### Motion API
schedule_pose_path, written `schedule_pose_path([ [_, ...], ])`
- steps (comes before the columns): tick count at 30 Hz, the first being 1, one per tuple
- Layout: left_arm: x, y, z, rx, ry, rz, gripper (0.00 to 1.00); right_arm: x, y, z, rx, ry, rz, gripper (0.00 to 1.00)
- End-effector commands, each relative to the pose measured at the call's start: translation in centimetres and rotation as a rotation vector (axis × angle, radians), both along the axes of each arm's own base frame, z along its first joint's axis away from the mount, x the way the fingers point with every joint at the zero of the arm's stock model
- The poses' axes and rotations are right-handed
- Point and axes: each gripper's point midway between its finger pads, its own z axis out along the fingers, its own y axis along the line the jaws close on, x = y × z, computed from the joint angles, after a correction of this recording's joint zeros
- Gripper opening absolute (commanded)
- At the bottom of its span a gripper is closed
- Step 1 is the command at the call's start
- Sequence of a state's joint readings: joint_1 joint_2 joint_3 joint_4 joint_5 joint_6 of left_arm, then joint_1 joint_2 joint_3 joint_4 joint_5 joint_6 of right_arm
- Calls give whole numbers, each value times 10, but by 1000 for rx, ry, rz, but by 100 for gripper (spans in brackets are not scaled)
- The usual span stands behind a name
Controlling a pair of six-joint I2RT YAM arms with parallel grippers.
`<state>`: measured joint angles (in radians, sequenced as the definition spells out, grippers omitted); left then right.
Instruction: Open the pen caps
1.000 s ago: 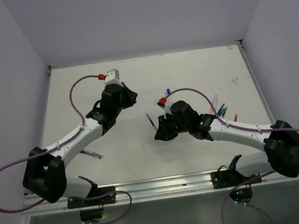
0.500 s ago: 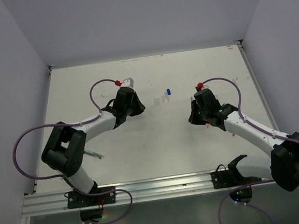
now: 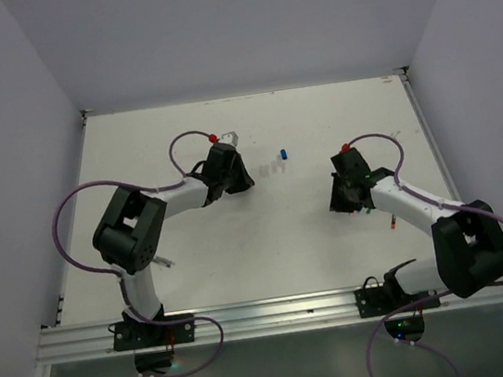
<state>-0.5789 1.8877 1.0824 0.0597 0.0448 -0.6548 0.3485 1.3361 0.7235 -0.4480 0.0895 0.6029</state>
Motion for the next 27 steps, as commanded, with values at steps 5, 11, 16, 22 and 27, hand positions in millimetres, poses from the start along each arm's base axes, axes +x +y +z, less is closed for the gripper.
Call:
schedule_pose_path([
  [5, 20, -21, 8, -22, -50, -65, 8, 17, -12, -3, -25, -18, -65, 0],
  [11, 28, -26, 1, -10, -35, -72, 14, 20, -18, -12, -14, 2, -88, 4],
  [16, 34, -28, -5, -8, -27, -69, 24, 21, -19, -14, -9, -3, -81, 18],
  [22, 36, -28, -12, -9, -14, -62, 32, 20, -19, -21, -7, 20, -80, 23],
  [27, 36, -24, -17, -5, -2, -53, 36, 20, -21, -24, -9, 27, -84, 23],
])
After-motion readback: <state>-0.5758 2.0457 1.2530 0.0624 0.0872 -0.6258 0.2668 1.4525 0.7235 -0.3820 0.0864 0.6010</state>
